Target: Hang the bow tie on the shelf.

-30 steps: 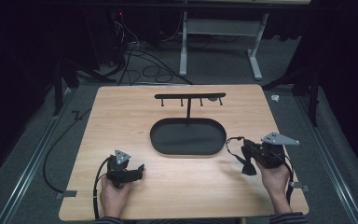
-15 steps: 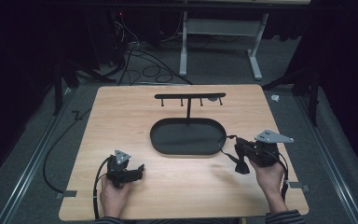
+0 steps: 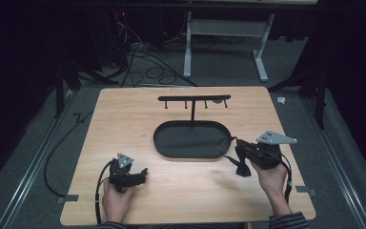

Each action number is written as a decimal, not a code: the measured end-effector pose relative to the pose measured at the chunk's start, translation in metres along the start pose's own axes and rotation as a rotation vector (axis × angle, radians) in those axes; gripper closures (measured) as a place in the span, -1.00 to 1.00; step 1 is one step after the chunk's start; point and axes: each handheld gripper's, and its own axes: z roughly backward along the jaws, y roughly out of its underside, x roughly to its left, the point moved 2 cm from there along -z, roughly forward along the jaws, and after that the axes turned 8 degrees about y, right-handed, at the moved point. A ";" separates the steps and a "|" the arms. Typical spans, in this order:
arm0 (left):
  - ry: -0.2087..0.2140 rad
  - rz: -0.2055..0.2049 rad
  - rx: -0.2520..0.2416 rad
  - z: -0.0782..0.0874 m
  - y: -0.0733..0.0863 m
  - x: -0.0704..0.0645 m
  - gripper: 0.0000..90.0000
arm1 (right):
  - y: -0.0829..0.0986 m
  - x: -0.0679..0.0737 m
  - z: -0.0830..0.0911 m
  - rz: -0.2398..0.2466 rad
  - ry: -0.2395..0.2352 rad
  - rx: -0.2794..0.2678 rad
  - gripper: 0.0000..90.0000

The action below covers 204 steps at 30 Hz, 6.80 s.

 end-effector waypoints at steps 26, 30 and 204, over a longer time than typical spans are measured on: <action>0.000 0.000 0.000 0.000 0.000 0.000 -0.64 | -0.042 -0.008 -0.016 -0.001 -0.021 -0.046 0.94; 0.000 0.000 0.000 0.000 0.000 0.000 -0.64 | -0.046 -0.011 -0.017 -0.006 -0.009 -0.054 0.94; 0.001 -0.001 0.000 0.000 0.000 0.000 -0.64 | -0.027 -0.058 0.012 -0.134 0.110 -0.068 0.39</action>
